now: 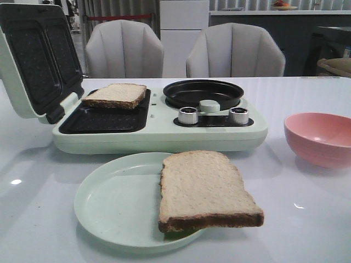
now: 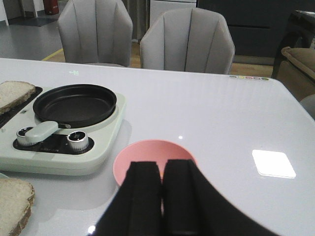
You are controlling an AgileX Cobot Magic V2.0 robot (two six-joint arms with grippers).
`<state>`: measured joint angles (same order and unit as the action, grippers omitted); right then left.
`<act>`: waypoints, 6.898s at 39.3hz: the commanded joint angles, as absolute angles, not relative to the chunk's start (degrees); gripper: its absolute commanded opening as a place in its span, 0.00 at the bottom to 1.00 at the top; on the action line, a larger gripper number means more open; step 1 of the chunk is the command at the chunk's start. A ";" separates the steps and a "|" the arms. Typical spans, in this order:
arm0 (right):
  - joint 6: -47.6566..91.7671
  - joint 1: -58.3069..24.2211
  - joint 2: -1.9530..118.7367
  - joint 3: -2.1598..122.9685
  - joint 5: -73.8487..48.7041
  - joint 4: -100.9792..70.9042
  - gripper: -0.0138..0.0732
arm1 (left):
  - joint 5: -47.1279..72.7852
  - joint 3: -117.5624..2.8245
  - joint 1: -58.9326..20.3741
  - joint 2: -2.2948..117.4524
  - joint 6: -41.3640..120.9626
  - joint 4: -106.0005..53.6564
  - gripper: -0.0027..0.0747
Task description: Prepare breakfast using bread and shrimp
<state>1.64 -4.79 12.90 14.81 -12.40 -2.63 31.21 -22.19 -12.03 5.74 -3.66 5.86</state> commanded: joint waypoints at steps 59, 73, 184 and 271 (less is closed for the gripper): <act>38.64 -9.61 90.48 51.72 -39.79 -61.90 0.72 | 25.71 -22.58 -11.96 6.38 -4.49 5.54 0.76; 51.02 -9.61 101.04 51.72 -41.33 -74.73 0.72 | 25.71 -22.58 -11.96 6.38 -4.49 5.54 0.76; 76.13 -25.63 123.79 93.74 -33.73 -104.52 0.83 | 25.71 -22.58 -11.96 6.38 -4.39 5.54 0.76; -0.73 -24.08 33.53 43.21 -24.00 5.26 0.83 | 25.71 -22.58 -11.96 6.38 -4.39 5.54 0.76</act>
<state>-0.55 -24.44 38.63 44.60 -29.27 4.23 30.60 -21.07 -12.03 5.66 -3.74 5.86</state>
